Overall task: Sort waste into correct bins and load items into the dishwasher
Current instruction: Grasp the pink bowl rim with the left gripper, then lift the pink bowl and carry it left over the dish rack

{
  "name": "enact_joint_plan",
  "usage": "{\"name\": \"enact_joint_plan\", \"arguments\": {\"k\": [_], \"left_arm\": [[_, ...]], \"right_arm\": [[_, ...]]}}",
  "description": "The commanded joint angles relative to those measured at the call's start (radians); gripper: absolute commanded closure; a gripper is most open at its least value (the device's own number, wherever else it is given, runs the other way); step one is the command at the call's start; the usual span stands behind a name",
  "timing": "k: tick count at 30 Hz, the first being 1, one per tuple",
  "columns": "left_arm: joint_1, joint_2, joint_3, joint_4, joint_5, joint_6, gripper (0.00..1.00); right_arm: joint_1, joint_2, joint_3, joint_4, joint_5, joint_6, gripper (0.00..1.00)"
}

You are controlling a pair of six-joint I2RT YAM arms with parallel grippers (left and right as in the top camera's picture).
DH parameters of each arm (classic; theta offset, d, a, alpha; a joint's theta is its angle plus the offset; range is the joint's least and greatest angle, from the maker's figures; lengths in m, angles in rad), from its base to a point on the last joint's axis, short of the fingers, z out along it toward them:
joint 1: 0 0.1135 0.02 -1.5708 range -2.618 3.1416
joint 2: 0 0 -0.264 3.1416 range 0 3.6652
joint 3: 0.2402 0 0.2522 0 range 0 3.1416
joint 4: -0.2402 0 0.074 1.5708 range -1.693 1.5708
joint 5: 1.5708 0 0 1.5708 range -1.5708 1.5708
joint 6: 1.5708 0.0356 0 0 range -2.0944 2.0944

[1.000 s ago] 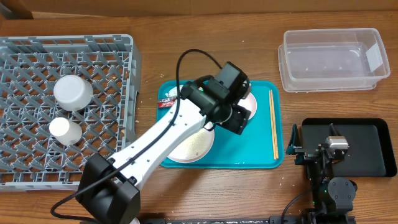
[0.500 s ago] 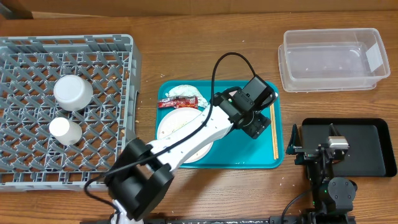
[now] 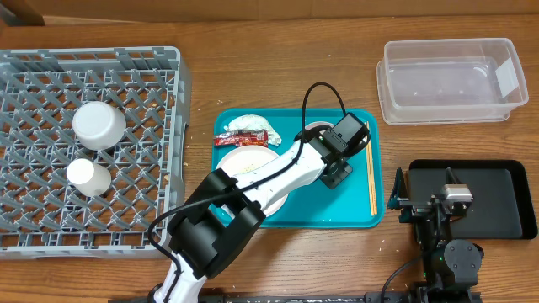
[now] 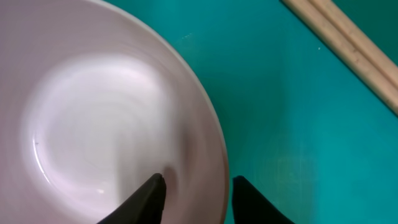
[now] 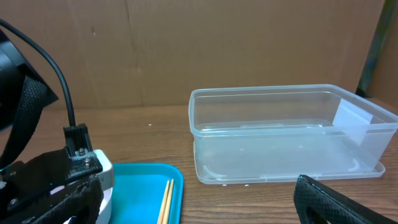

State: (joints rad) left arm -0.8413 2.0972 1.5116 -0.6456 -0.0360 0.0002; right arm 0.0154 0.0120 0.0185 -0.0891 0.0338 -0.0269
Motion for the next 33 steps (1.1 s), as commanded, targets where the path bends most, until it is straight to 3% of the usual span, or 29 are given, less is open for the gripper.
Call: {"name": "enact_joint_plan", "arguments": {"k": [1, 4, 14, 19, 22, 27, 33], "left_arm": [[-0.003, -0.002, 0.043, -0.009, -0.012, -0.008, 0.74], [-0.003, -0.004, 0.117, -0.055, -0.012, -0.044, 0.96], [0.063, -0.022, 0.547, -0.379, -0.024, -0.175, 0.96], [0.261, -0.082, 0.752, -0.508, -0.012, -0.324, 0.96], [0.417, -0.124, 0.797, -0.514, 0.027, -0.332, 0.96], [0.749, -0.170, 0.801, -0.521, 0.322, -0.409, 0.96], [1.126, -0.129, 0.799, -0.571, 0.691, -0.396, 0.96]], "right_arm": [[0.007, -0.009, -0.010, 0.008, 0.007, -0.004, 0.00], [0.007, -0.009, -0.010, 0.008, 0.007, -0.004, 0.00], [0.007, -0.009, -0.010, 0.008, 0.007, -0.004, 0.00], [0.007, -0.009, -0.010, 0.008, 0.007, -0.004, 0.00], [0.007, -0.009, -0.010, 0.008, 0.007, -0.004, 0.00], [0.007, -0.009, -0.010, 0.008, 0.007, -0.004, 0.00], [0.007, -0.009, -0.010, 0.008, 0.007, -0.004, 0.00]]}}
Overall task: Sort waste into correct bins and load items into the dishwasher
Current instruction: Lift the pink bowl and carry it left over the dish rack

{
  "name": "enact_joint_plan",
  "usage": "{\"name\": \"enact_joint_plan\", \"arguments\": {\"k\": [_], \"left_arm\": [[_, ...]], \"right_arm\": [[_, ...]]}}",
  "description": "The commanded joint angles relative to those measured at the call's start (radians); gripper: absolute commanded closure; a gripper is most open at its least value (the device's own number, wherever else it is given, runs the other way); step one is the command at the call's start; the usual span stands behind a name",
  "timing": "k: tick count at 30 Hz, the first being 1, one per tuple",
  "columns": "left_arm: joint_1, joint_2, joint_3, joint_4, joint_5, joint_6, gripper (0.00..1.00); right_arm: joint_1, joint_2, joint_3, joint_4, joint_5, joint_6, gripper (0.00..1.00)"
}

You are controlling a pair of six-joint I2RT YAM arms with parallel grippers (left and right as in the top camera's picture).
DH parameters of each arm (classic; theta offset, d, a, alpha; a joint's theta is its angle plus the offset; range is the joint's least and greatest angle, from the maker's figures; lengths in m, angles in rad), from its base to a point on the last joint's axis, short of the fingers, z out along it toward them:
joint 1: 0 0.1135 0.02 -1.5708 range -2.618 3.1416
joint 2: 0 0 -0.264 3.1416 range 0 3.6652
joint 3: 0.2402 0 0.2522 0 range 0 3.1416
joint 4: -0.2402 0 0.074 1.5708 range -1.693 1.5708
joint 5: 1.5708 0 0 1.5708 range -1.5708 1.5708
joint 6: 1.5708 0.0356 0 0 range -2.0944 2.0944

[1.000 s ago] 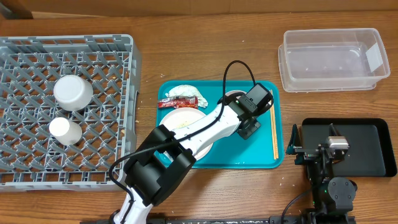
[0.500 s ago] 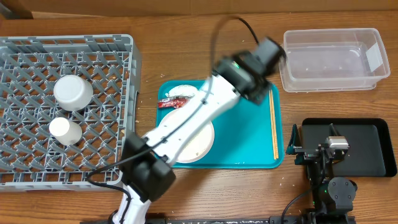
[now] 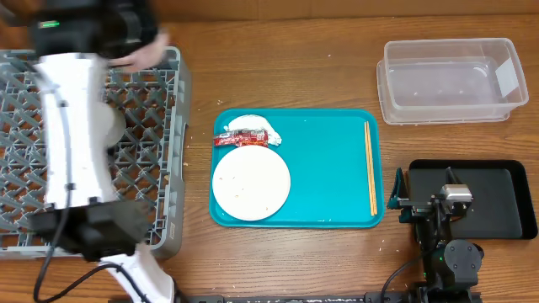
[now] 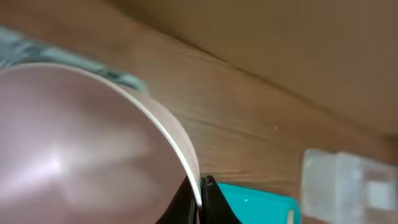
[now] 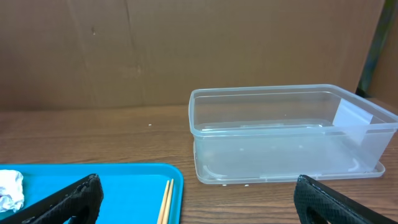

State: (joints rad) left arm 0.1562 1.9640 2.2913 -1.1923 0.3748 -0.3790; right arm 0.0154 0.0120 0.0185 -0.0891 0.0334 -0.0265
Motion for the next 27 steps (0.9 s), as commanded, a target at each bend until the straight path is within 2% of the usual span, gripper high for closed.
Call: {"name": "enact_joint_plan", "arguments": {"k": [1, 7, 11, 15, 21, 23, 27], "left_arm": [[0.175, 0.013, 0.019, -0.034, 0.298, -0.009, 0.96], [0.443, 0.097, 0.019, -0.058, 0.356, -0.006, 0.96], [0.580, 0.164, 0.019, -0.027, 0.608, 0.028, 0.96], [0.664, 0.240, 0.019, -0.002, 0.890, 0.150, 0.96], [0.736, 0.354, 0.019, -0.007, 1.162, 0.333, 0.96], [0.751, 0.389, 0.019, -0.008, 1.207, 0.338, 0.96], [0.779, 0.455, 0.019, -0.045, 1.207, 0.334, 0.96]], "right_arm": [[0.007, -0.009, -0.010, 0.008, 0.007, -0.004, 0.00], [0.007, -0.009, -0.010, 0.008, 0.007, -0.004, 0.00], [0.007, -0.009, -0.011, 0.008, 0.007, -0.004, 0.00], [0.007, -0.009, -0.010, 0.008, 0.007, -0.004, 0.00], [0.007, -0.009, -0.011, 0.008, 0.007, -0.004, 0.00], [0.007, -0.009, -0.010, 0.008, 0.007, -0.004, 0.00], [0.007, -0.009, -0.010, 0.008, 0.007, -0.004, 0.00]]}}
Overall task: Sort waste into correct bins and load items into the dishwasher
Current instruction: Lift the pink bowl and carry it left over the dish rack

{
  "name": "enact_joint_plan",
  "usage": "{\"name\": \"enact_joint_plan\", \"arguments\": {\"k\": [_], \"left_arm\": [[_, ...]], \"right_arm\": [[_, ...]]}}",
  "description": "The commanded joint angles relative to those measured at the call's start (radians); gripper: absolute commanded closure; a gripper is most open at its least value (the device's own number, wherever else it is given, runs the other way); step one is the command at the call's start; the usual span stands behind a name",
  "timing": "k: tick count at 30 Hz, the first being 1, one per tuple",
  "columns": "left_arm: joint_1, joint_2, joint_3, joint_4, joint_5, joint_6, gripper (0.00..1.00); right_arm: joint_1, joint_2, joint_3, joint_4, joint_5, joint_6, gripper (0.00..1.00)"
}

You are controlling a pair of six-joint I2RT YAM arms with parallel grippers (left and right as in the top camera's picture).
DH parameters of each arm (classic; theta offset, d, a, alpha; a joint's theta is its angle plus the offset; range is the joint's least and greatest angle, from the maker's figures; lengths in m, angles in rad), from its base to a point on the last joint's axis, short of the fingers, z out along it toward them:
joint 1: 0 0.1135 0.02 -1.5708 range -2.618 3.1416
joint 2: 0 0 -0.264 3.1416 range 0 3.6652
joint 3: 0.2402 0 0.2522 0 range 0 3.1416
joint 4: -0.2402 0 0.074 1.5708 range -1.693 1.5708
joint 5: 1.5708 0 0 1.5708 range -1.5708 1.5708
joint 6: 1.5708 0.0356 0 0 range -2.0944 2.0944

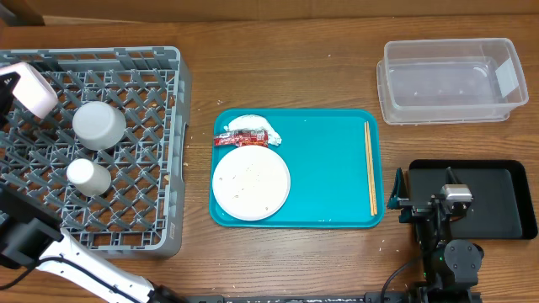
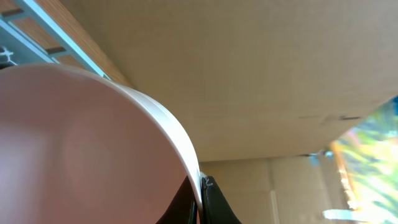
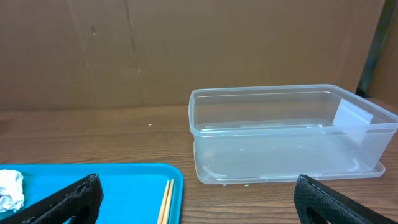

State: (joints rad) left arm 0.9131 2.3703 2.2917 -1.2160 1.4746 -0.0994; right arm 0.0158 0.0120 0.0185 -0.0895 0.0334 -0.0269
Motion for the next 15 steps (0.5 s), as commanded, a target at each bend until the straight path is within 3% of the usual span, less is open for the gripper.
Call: {"name": "enact_joint_plan", "arguments": {"k": [1, 7, 13, 15], "left_arm": [[0.028, 0.061, 0.019, -0.032, 0.107, 0.055, 0.96], [0.076, 0.118, 0.019, -0.069, 0.062, 0.054, 0.96], [0.113, 0.121, 0.019, -0.144, -0.203, 0.054, 0.96], [0.125, 0.121, 0.019, -0.157, -0.253, 0.051, 0.90]], "right_arm": [[0.006, -0.009, -0.010, 0.008, 0.007, -0.004, 0.00], [0.006, -0.009, -0.010, 0.008, 0.007, -0.004, 0.00], [0.006, -0.009, -0.010, 0.008, 0.007, -0.004, 0.00], [0.006, -0.009, -0.010, 0.008, 0.007, -0.004, 0.00]]}}
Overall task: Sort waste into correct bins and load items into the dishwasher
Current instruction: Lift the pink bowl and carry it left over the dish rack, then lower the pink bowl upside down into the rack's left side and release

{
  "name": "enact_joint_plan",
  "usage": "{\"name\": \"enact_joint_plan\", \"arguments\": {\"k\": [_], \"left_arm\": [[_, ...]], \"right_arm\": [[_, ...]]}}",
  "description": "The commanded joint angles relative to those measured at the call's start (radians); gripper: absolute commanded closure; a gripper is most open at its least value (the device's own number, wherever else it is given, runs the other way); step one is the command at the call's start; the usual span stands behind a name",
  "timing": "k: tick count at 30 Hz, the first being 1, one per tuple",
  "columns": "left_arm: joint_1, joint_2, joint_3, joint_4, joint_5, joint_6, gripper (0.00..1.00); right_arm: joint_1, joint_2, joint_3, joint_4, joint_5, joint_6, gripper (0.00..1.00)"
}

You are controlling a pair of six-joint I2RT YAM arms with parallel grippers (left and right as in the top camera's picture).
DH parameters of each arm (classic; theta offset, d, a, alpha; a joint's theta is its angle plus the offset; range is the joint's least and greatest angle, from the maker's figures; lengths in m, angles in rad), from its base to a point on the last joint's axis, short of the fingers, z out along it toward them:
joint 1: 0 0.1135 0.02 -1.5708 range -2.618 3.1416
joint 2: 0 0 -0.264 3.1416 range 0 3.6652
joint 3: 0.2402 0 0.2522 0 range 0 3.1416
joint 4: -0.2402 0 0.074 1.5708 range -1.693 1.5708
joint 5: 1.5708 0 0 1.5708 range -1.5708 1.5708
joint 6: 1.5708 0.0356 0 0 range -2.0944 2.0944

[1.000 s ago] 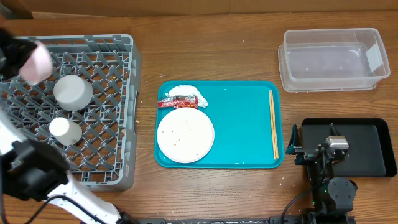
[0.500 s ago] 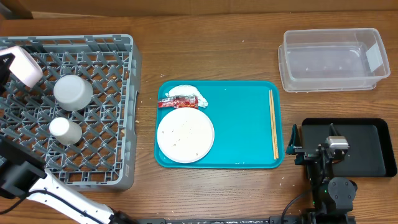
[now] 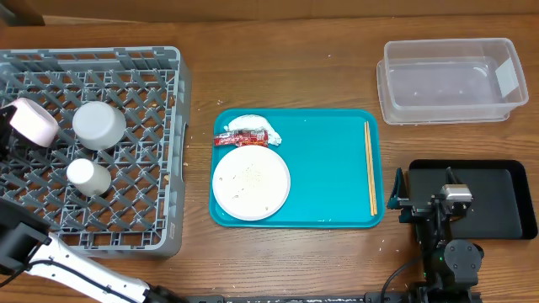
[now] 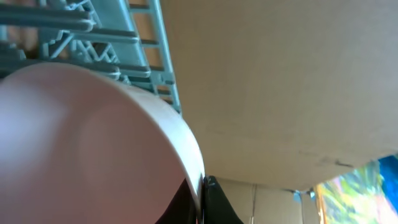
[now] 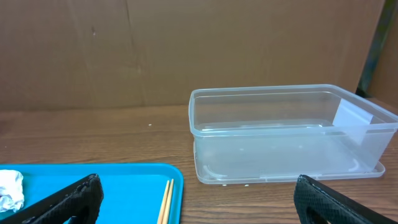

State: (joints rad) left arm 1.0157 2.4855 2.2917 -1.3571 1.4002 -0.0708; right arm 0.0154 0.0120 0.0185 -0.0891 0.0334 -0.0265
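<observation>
A white bowl (image 3: 32,120), tilted on edge, hangs over the left edge of the grey dish rack (image 3: 143,210). My left gripper (image 4: 200,194) is shut on its rim, and the bowl (image 4: 87,143) fills most of the left wrist view. On the teal tray (image 3: 328,202) lie a white plate (image 3: 251,183), a crumpled napkin (image 3: 251,124), a red sauce packet (image 3: 240,139) and chopsticks (image 3: 370,168). My right gripper (image 5: 199,205) stands open at the right over the black bin (image 3: 505,202), holding nothing.
In the rack stand a large white cup (image 3: 98,124) and a smaller one (image 3: 87,177), both upside down and just right of the bowl. A clear plastic container (image 3: 450,80) sits at the back right. Bare wood lies between tray and rack.
The left gripper has moved the bowl along the rack's left edge, from the back corner to a spot level with the large cup. The right arm has not moved.
The left gripper stood open astride the bowl's rim on the tray's right half. Then it was shut on the bowl over the rack's back edge, the tray left without it. Then the bowl was at the rack's far left corner, and now farther forward there.
</observation>
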Motion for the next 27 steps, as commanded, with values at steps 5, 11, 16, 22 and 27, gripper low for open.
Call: {"name": "enact_joint_plan", "arguments": {"k": [5, 11, 16, 22, 27], "left_arm": [[0.046, 0.005, 0.019, -0.069, -0.230, 0.022, 0.00], [0.106, 0.005, 0.019, -0.172, -0.235, -0.023, 0.00], [0.209, 0.005, 0.019, -0.304, -0.349, -0.021, 0.01], [0.299, -0.018, 0.019, -0.334, -0.388, 0.017, 0.19], [0.342, -0.092, 0.019, -0.334, -0.430, 0.034, 0.81]], "right_arm": [[0.007, -0.009, -0.010, 0.008, 0.007, -0.004, 0.00], [0.007, -0.009, -0.010, 0.008, 0.007, -0.004, 0.00], [0.007, -0.009, -0.011, 0.008, 0.007, -0.004, 0.00], [0.007, -0.009, -0.010, 0.008, 0.007, -0.004, 0.00], [0.007, -0.009, -0.010, 0.008, 0.007, -0.004, 0.00]]}}
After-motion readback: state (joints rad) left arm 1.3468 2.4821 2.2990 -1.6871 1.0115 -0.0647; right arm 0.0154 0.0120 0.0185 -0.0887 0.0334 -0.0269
